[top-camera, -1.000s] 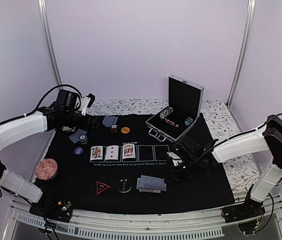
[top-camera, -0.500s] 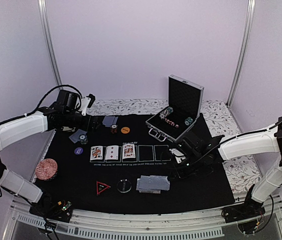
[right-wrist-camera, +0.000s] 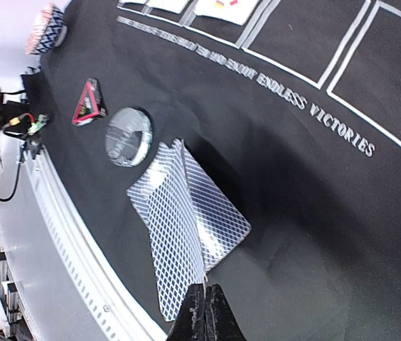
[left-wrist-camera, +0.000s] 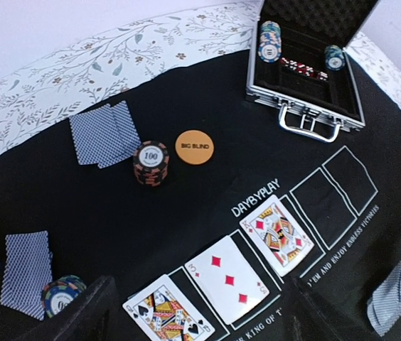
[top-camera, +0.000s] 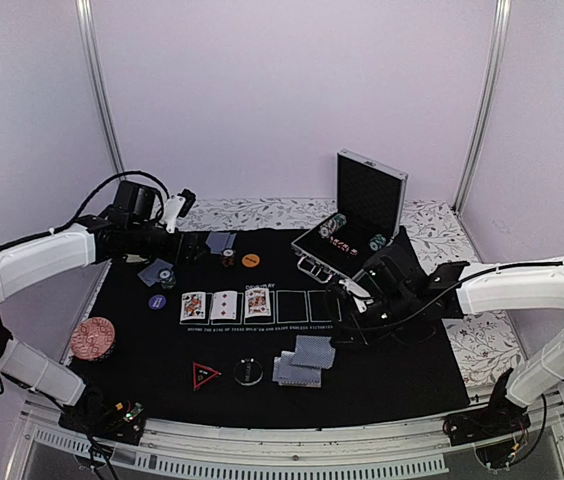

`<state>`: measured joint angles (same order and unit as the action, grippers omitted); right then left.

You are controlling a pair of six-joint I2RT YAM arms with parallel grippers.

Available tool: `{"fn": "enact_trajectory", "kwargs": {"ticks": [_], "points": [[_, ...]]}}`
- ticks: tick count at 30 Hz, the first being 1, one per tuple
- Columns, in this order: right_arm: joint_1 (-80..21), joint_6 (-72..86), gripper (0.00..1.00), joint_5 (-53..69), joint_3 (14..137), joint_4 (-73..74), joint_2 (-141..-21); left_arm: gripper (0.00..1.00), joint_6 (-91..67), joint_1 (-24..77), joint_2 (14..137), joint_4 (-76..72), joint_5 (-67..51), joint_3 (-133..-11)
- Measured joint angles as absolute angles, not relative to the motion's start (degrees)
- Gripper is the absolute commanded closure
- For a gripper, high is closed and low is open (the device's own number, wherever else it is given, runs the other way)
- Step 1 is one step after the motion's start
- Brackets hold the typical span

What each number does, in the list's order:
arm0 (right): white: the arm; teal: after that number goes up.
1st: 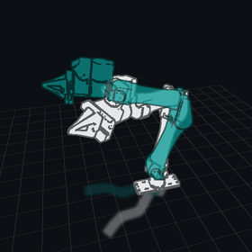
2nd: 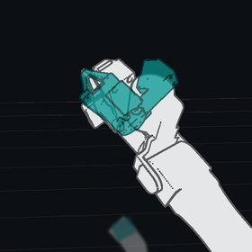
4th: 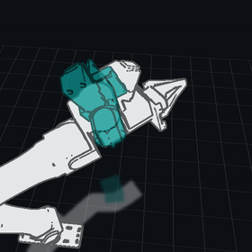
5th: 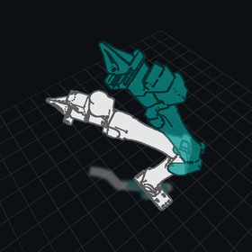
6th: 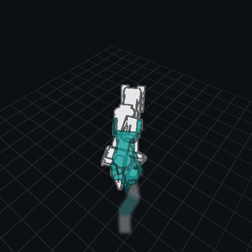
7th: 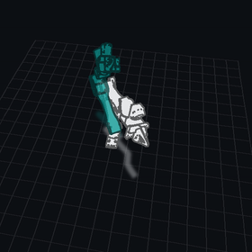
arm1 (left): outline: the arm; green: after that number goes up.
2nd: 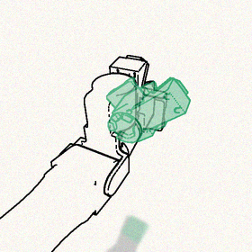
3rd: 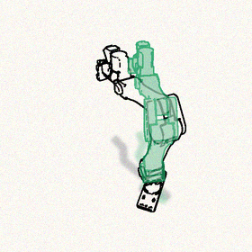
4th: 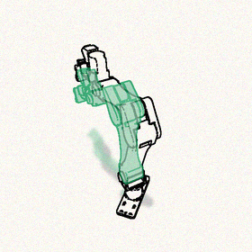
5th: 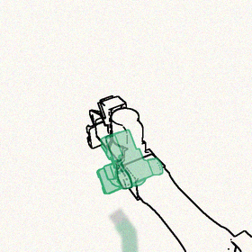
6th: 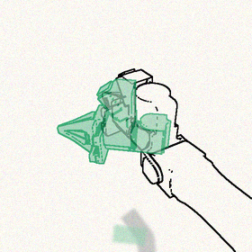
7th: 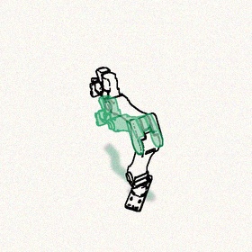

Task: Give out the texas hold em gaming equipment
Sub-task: Pick up the poker card from the face-down deck piles, then pass from the right arm to the left

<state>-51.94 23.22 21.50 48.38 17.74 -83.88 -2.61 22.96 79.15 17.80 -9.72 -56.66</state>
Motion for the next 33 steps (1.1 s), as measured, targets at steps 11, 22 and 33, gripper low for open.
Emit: {"fn": "enact_trajectory", "kwargs": {"ticks": [11, 22, 33], "points": [[-50.9, 19.8, 0.98, 26.0, 48.4, 13.9, -81.7, 0.43, 0.7, 28.0, 78.4, 14.9, -27.9, -54.8], [-50.1, 14.2, 0.98, 33.0, 48.4, 7.5, -78.3, 0.11, 2.3, 46.1, 80.8, 9.0, -44.5, -51.4], [-50.1, 10.5, 0.98, 36.8, 48.4, 5.7, -78.3, 0.57, -4.3, 47.2, 88.9, 0.6, -48.1, -50.7]]}}
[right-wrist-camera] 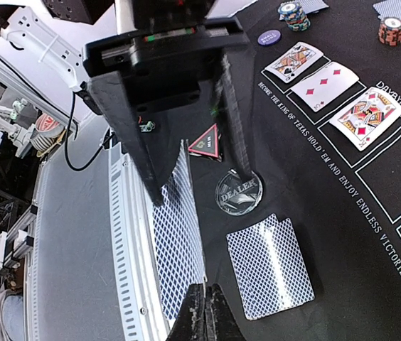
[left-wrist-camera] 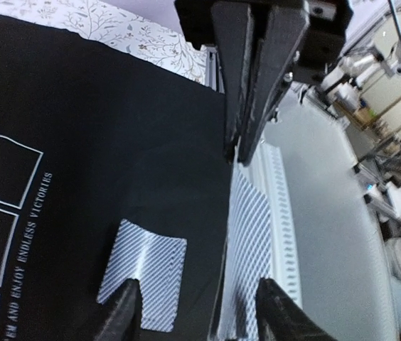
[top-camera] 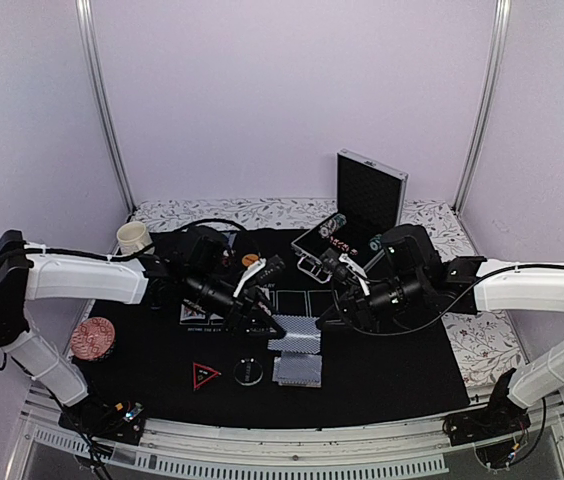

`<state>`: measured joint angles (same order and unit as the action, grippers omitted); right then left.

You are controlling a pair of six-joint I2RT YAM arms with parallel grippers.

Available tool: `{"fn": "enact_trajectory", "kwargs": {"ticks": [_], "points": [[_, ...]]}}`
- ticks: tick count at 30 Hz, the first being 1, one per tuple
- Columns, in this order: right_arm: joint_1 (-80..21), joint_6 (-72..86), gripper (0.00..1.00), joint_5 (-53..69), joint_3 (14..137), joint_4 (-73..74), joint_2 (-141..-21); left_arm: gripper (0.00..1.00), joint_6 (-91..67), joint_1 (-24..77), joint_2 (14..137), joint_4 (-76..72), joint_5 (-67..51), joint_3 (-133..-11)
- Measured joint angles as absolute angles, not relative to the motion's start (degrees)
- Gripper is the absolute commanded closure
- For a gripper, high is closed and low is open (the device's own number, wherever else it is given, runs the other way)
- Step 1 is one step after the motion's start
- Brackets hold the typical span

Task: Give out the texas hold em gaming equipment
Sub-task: Pass from the right arm to the left

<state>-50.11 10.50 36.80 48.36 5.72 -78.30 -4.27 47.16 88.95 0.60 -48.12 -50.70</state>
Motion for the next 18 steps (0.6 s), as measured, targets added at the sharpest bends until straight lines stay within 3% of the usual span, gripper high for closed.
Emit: {"fn": "enact_trajectory", "kwargs": {"ticks": [2, 5, 14, 18], "points": [[-50.1, 10.2, 0.98, 36.8, 48.4, 5.5, -78.3, 0.7, -4.8, 47.6, 89.4, -0.6, -49.3, -50.6], [-50.1, 9.9, 0.98, 36.8, 48.4, 5.0, -78.3, 1.0, -5.0, 48.7, 89.6, -1.8, -51.2, -50.6], [-50.1, 9.4, 0.96, 35.8, 48.4, 4.8, -78.3, 1.0, -4.3, 49.2, 89.6, -2.0, -51.5, -50.6], [-50.1, 10.2, 0.84, 35.2, 48.3, 4.0, -78.3, 1.0, -4.3, 49.2, 89.6, -2.3, -50.5, -50.6]]}}
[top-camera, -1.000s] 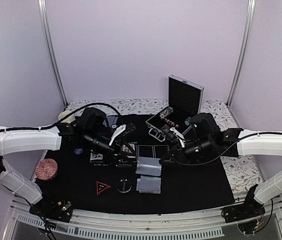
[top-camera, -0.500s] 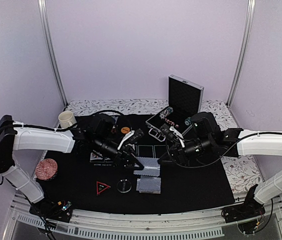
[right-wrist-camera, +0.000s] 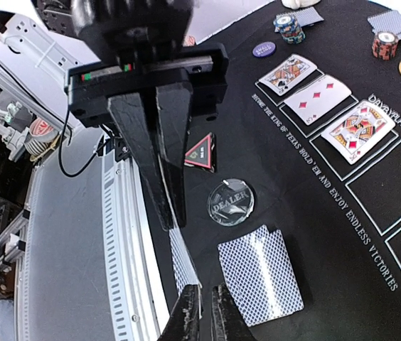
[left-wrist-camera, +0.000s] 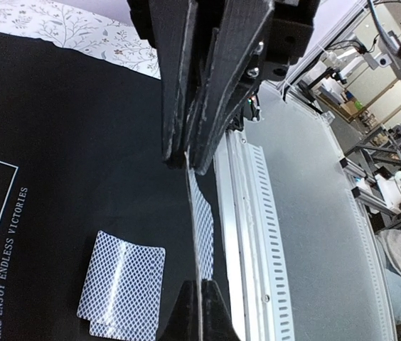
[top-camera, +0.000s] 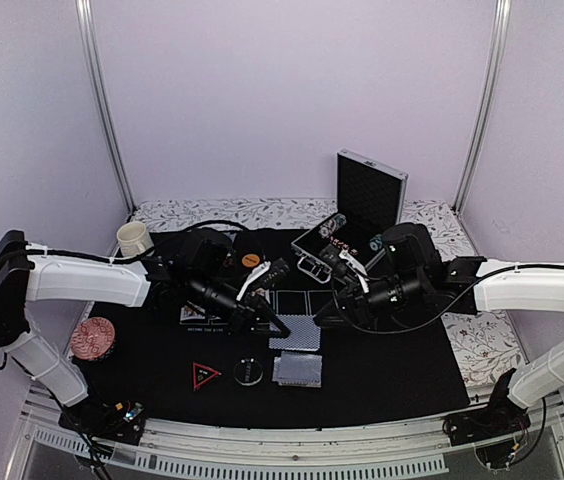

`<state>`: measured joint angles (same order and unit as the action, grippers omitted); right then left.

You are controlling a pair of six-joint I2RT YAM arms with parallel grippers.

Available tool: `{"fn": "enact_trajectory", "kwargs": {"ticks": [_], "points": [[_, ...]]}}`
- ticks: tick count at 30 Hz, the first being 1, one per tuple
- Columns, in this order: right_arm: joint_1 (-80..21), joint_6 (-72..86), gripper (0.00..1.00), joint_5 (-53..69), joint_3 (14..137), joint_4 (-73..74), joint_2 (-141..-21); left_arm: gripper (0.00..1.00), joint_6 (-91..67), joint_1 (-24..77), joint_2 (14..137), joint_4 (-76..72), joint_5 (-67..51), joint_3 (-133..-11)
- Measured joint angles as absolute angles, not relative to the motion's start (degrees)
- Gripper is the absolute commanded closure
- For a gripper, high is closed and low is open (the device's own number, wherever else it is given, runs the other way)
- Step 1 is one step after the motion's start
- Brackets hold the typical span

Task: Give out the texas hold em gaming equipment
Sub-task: Pass from the right arm to the left, then pass from the left arm to the right, then pick up the poker card from the face-down deck piles.

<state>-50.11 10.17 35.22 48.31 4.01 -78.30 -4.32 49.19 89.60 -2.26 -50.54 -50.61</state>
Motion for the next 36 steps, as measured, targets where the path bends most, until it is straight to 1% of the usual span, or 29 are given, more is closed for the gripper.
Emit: {"fn": "enact_trajectory", "kwargs": {"ticks": [3, 7, 8, 9, 11, 12, 16, 17, 18, 21, 23, 26, 34, 36], "points": [[-50.1, 11.1, 0.76, 35.6, 48.2, 2.0, -78.6, 1.0, -4.3, 49.2, 89.6, -2.3, -50.0, -50.6], [-50.1, 12.5, 0.72, 36.2, 47.8, -0.6, -80.1, 1.0, -4.4, 49.2, 89.6, -2.3, -49.3, -50.6], [-50.1, 12.8, 0.73, 36.4, 47.6, -1.1, -80.5, 1.0, -4.4, 49.2, 89.6, -2.4, -49.1, -50.6], [-50.1, 13.1, 0.76, 36.4, 47.4, -1.4, -80.9, 1.0, -4.4, 49.2, 89.6, -2.4, -48.9, -50.6], [-50.1, 13.4, 0.93, 36.6, 47.1, -1.7, -81.4, 1.0, -4.4, 49.2, 89.5, -2.8, -48.7, -50.4], [-50.1, 13.5, 0.96, 36.7, 47.1, -1.9, -81.5, 1.0, -4.4, 49.2, 89.4, -2.9, -48.5, -50.3], [-50.2, 14.0, 0.98, 37.8, 46.9, -2.6, -81.5, 1.0, -4.6, 49.2, 89.0, -3.1, -48.1, -49.7], [-50.2, 13.9, 0.98, 38.0, 46.7, -2.8, -81.4, 0.93, -4.6, 49.2, 88.9, -3.1, -48.1, -49.7], [-50.1, 13.9, 0.98, 38.1, 46.5, -3.0, -81.3, 0.82, -4.6, 49.3, 88.9, -3.1, -48.2, -49.7], [-50.0, 13.6, 0.98, 38.3, 45.6, -3.1, -79.9, 0.62, -4.4, 49.3, 88.7, -3.2, -48.4, -49.6], [-49.7, 13.2, 0.98, 38.4, 45.2, -2.8, -78.4, 0.57, -3.9, 49.3, 88.2, -3.2, -48.5, -49.3], [-49.1, 12.6, 0.98, 39.3, 45.2, -2.8, -76.1, 0.56, -4.1, 49.2, 86.7, -3.6, -48.4, -47.8], [-48.6, 11.9, 0.98, 39.9, 45.2, -2.7, -73.8, 0.62, -5.0, 48.2, 82.1, -6.6, -48.3, -43.0], [-48.6, 11.8, 0.98, 40.2, 45.2, -2.6, -73.8, 0.62, -5.4, 47.9, 81.2, -7.0, -48.1, -42.4]]}}
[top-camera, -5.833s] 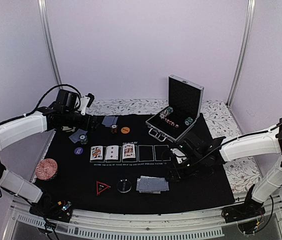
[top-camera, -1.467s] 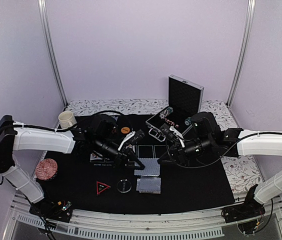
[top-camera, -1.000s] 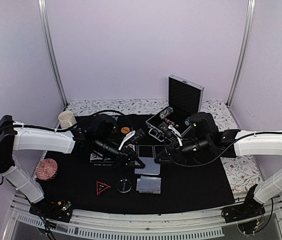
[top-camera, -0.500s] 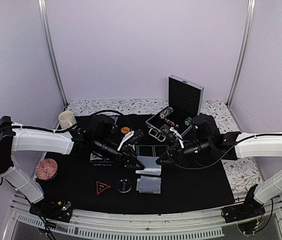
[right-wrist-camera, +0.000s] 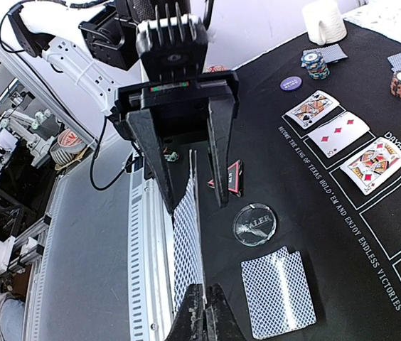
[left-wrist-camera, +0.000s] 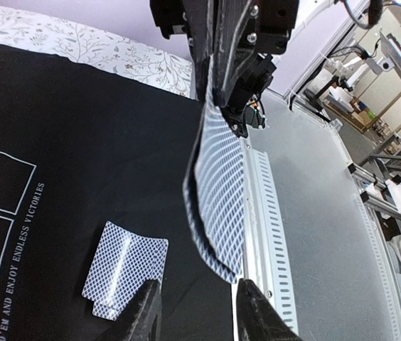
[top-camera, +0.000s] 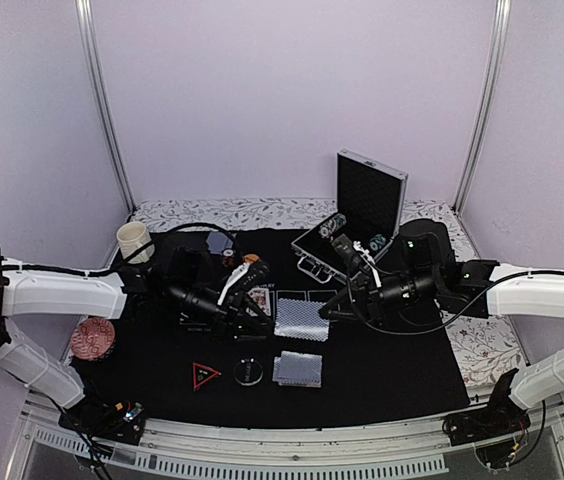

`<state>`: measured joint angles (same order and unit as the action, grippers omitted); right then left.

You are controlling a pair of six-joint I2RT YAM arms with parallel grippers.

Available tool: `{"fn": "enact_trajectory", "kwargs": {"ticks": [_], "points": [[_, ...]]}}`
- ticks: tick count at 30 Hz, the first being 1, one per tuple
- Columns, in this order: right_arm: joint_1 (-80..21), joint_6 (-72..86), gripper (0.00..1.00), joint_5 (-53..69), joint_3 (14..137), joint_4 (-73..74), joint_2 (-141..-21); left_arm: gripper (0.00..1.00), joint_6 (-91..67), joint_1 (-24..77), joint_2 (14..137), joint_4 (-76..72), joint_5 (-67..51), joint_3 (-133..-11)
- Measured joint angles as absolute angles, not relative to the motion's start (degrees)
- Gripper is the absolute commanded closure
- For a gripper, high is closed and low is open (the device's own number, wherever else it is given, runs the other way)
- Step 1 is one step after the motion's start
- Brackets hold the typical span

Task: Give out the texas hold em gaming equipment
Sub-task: Pick up the poker card from the face-down deck piles.

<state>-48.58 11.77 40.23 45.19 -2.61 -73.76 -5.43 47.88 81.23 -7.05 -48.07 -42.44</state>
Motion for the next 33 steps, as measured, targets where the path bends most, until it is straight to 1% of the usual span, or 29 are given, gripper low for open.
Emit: {"fn": "enact_trajectory", "kwargs": {"ticks": [3, 5, 6, 9, 10, 20, 27, 30, 33], "points": [[-48.6, 11.7, 0.98, 40.7, 45.2, -2.6, -73.8, 0.57, -5.8, 47.5, 80.7, -7.9, -47.9, -42.4], [-48.6, 11.6, 0.98, 40.9, 45.2, -2.6, -73.8, 0.58, -6.1, 47.4, 80.6, -8.3, -47.9, -42.4], [-48.6, 11.6, 0.98, 41.0, 45.2, -2.6, -73.8, 0.6, -6.1, 47.4, 80.6, -8.4, -47.8, -42.4], [-48.6, 11.5, 0.98, 41.1, 45.2, -2.6, -73.8, 0.74, -6.4, 47.4, 80.6, -8.7, -47.3, -42.4], [-48.6, 11.5, 0.98, 41.1, 45.2, -2.6, -73.8, 0.75, -6.4, 47.4, 80.6, -8.7, -46.8, -42.5], [-48.6, 11.5, 0.98, 41.3, 45.2, -2.6, -73.8, 0.75, -5.6, 46.9, 80.6, -8.2, -41.9, -44.4], [-48.4, 11.3, 0.98, 42.2, 45.2, -2.6, -73.8, 0.66, -6.1, 46.9, 81.5, -8.6, -42.3, -44.7], [-48.4, 11.2, 0.98, 42.3, 45.2, -2.6, -73.8, 0.6, -6.7, 46.9, 82.1, -9.4, -43.9, -44.7], [-48.4, 11.1, 0.98, 42.3, 45.2, -2.7, -73.8, 0.58, -7.9, 46.9, 82.7, -11.3, -46.4, -44.7]]}}
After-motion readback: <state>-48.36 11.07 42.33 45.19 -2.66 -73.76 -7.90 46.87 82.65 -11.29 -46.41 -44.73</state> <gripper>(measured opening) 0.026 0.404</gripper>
